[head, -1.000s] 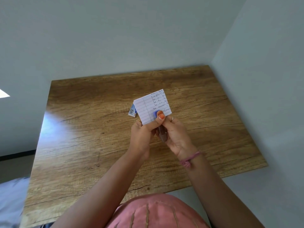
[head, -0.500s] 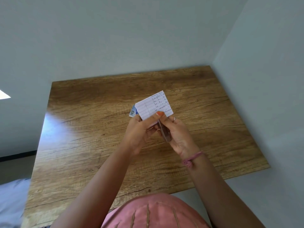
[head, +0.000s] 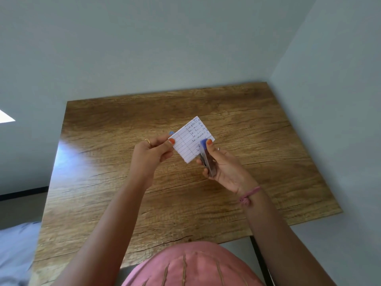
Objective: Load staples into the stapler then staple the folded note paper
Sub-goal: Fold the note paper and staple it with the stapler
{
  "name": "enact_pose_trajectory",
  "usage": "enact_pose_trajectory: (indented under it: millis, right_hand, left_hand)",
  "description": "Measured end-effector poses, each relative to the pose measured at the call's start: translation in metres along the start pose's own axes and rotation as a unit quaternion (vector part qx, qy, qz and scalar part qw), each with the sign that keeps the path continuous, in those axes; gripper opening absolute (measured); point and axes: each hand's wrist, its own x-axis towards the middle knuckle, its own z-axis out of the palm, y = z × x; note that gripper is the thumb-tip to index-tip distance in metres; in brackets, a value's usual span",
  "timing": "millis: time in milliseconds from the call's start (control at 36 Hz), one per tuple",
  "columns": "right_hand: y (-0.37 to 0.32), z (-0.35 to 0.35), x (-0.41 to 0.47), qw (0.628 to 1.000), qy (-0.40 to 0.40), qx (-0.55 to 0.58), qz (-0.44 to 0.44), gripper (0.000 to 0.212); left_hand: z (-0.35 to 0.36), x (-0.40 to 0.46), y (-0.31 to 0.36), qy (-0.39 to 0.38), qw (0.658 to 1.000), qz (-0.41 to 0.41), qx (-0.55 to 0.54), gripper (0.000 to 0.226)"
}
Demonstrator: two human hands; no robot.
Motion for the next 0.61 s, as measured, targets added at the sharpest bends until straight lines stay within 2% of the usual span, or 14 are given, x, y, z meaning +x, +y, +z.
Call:
enact_pose_trajectory:
  millis: [83,222,333,472,611]
  right_hand:
    - [0.000,-0.002,0.000,1.000,-0.010,0.003,-0.004,0.066]
    - [0.004,-0.008,-0.001,0.999,-0.034,-0.020,-0.021,0.030]
    - [0.009,-0.012,0.003,0.998,-0.030,-0.031,-0.036,0.033]
    - [0.017,-0.011,0.013,0.992,0.054,-0.084,-0.075,0.038]
    - [0.026,-0.013,0.030,0.948,0.186,-0.202,-0.163,0.043]
  left_hand:
    - [-0.004,0.000,-0.001,0.006,1.000,-0.013,-0.013,0.009]
    - [-0.010,0.001,-0.002,0.019,0.998,-0.030,-0.044,0.007]
    - [-0.020,0.004,-0.003,0.038,0.994,-0.050,-0.086,0.012]
    - [-0.033,0.007,-0.006,0.067,0.988,-0.046,-0.128,0.010]
    - [-0.049,0.012,-0.014,0.127,0.981,-0.043,-0.142,0.010]
